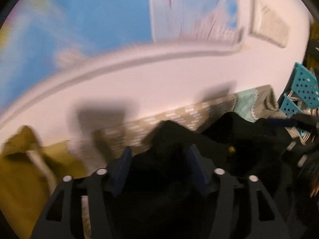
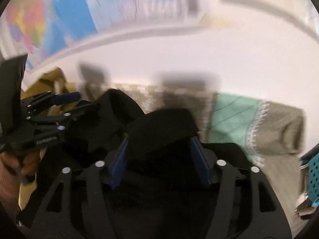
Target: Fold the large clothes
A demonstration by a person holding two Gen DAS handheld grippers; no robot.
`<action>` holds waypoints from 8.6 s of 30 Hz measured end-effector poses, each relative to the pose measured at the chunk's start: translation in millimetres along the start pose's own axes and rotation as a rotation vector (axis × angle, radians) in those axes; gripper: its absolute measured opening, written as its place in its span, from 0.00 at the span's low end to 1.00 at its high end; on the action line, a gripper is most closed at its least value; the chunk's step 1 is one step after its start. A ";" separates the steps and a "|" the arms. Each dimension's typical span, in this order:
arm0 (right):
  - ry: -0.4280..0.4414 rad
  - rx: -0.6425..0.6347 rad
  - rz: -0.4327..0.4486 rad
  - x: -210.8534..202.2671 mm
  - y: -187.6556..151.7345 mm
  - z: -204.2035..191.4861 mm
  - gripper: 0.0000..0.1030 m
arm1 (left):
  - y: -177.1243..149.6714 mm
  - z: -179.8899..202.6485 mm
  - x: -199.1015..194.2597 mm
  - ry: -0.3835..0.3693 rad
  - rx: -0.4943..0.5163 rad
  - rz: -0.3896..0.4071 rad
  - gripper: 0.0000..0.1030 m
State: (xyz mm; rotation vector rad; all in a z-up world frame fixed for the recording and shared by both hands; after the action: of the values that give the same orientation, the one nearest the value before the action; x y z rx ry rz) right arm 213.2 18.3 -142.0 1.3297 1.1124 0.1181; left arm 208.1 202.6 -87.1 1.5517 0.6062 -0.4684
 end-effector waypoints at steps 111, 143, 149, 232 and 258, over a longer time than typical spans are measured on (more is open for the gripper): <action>0.165 0.580 0.179 -83.5 -5.5 97.7 0.70 | -63.7 -44.0 -17.9 -0.351 -0.623 -0.362 0.16; 0.075 0.113 0.054 -10.8 -25.9 -18.3 0.52 | -15.7 -14.8 -57.5 -0.412 -0.486 -0.131 0.86; 0.238 -0.087 0.093 -24.8 -9.2 -105.8 0.64 | -25.4 -12.4 -51.4 -0.293 -0.406 -0.119 0.86; -0.039 0.046 -0.026 -81.3 -146.9 -8.1 0.02 | -139.8 72.2 -103.3 -0.237 -0.077 -0.145 0.22; -0.092 -0.061 -0.061 -69.5 -143.1 -9.5 0.12 | -119.9 57.2 -94.3 -0.238 -0.132 -0.121 0.63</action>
State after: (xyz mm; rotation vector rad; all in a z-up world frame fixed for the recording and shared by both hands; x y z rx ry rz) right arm 98.5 -64.0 -216.1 1.2339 1.0623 0.0450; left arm 63.2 138.6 -125.2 1.3160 0.5369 -0.6812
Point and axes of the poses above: each gripper's, at about its wrist camera, not at the fingertips, and x roughly the way its jaws point, z to its right, y to its top, the point moved 9 cm from there along x, roughly the way its jaws point, and after that the axes turned 7 degrees about z, right-handed, at the moved point
